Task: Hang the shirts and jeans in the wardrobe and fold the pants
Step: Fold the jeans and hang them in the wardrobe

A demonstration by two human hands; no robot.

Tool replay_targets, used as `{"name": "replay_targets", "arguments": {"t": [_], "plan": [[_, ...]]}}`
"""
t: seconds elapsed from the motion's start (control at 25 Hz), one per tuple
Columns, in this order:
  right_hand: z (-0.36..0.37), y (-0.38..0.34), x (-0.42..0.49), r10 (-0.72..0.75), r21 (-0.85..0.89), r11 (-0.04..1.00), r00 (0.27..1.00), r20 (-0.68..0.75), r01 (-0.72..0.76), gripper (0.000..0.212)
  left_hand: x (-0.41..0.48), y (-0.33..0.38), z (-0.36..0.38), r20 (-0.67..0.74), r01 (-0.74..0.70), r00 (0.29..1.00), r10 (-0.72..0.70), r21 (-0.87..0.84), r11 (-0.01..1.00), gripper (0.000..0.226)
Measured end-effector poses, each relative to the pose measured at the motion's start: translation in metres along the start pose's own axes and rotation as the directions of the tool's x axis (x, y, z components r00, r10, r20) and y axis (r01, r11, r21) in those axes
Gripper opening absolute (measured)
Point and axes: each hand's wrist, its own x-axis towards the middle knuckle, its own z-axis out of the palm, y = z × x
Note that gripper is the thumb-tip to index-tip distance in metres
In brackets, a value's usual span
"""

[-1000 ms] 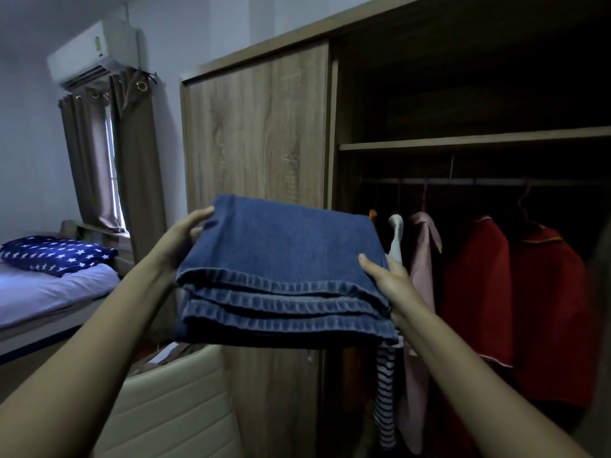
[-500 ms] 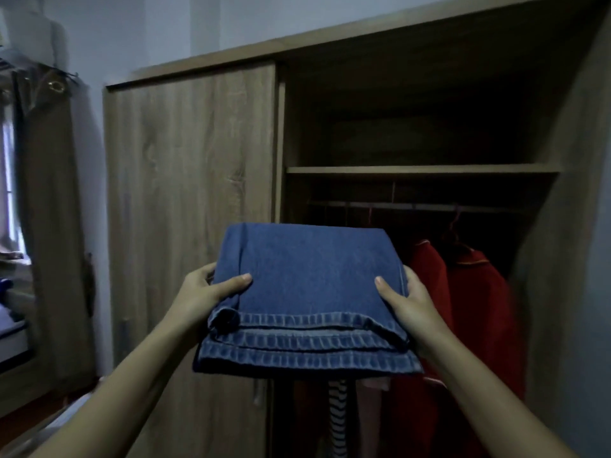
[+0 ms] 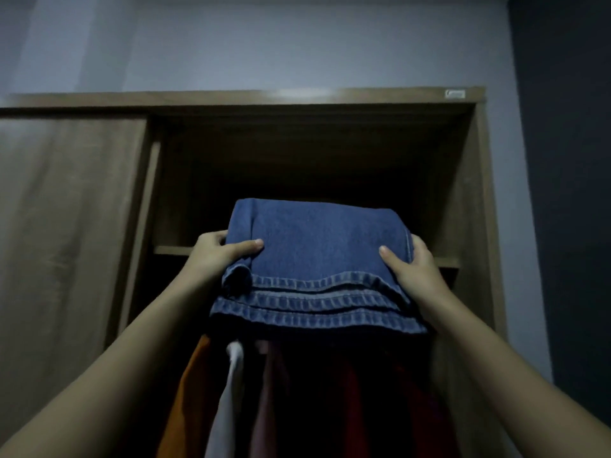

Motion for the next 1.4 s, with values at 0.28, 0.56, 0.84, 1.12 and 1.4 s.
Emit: {"name": "replay_targets", "arguments": {"t": [0.28,0.56,0.84,1.12,1.4], "plan": [[-0.028,-0.003,0.140,0.295,-0.638,0.734,0.956,-0.009,-0.232,0.068,0.148,0.011,0.061,0.118,0.218,0.957,-0.266,0.315,0.924,0.057],[-0.030,-0.032,0.082,-0.172,-0.710,0.611,0.934,0.313,0.350,0.086,0.101,0.004,0.031,0.266,-0.462,0.887,0.379,0.473,0.750,0.084],[-0.005,-0.007,0.075,-0.415,-0.801,-0.179,0.695,0.588,0.571,0.076,0.093,-0.016,0.057,0.628,-0.633,0.517,0.582,0.738,-0.234,0.063],[-0.042,-0.008,0.120,-0.254,-0.843,-0.095,0.805,0.535,0.530,0.066,0.132,-0.003,0.117,0.592,-0.658,0.645,0.483,0.752,-0.043,0.060],[-0.053,0.019,0.111,-0.124,-0.833,0.064,0.833,0.540,0.550,0.076,0.143,-0.017,0.126,0.710,-0.742,0.655,0.258,0.669,0.041,0.072]]}}
